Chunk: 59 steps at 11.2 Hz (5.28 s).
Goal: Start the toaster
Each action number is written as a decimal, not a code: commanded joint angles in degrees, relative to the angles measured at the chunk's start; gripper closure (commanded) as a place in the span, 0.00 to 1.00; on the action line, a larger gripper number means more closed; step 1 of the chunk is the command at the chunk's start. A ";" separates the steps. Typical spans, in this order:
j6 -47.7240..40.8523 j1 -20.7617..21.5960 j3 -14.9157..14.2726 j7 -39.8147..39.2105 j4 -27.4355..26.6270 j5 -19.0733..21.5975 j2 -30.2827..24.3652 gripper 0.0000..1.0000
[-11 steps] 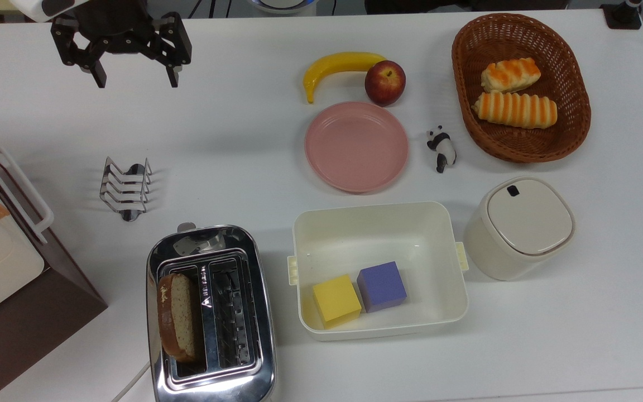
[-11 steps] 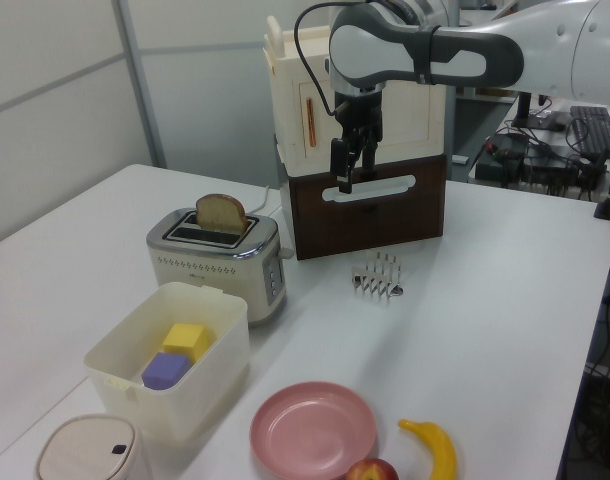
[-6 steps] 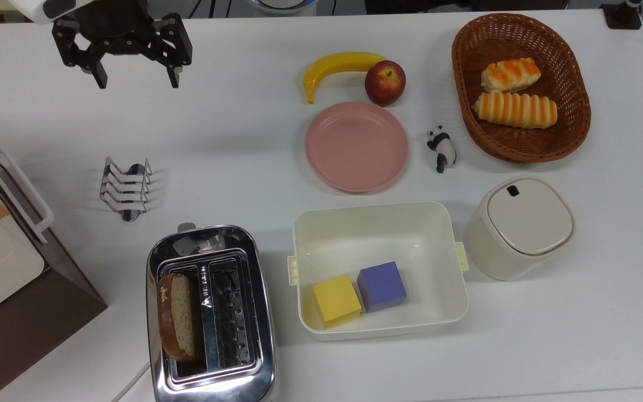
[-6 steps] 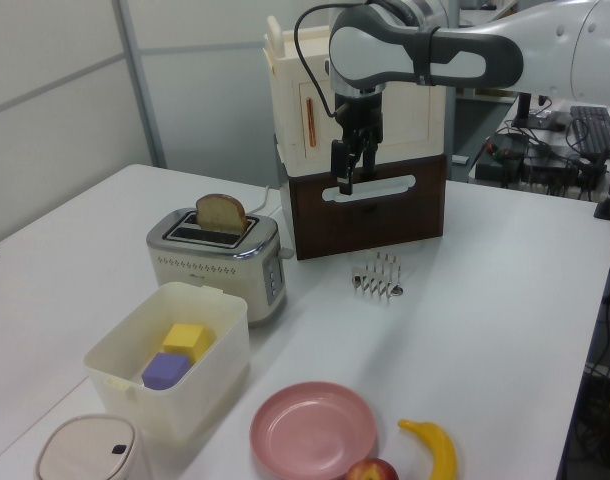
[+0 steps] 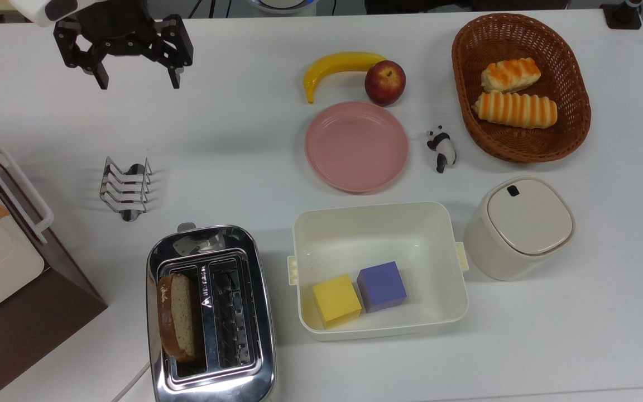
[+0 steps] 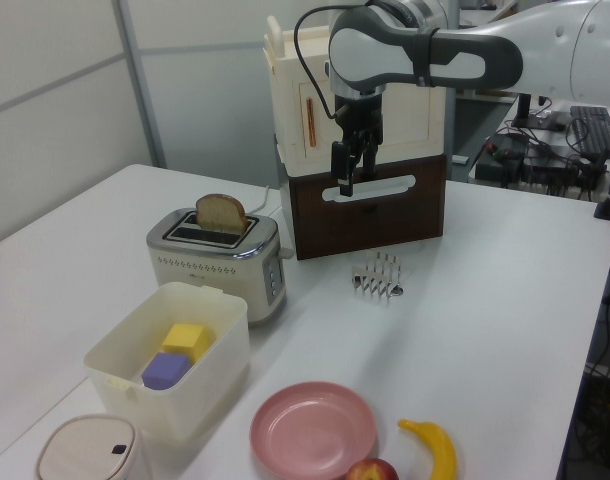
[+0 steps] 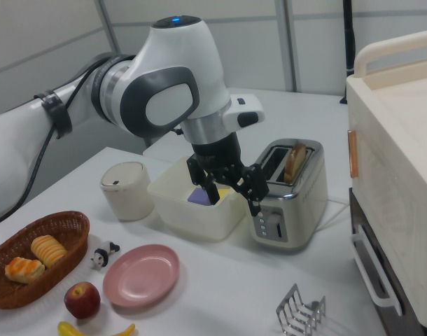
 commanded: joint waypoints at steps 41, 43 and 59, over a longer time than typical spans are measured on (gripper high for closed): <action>32.88 1.47 1.63 -4.82 -3.12 9.47 16.74 0.97; 32.88 1.47 1.63 -5.00 -3.12 9.29 17.44 0.97; 32.44 0.68 1.54 -5.70 -2.94 8.41 16.84 0.93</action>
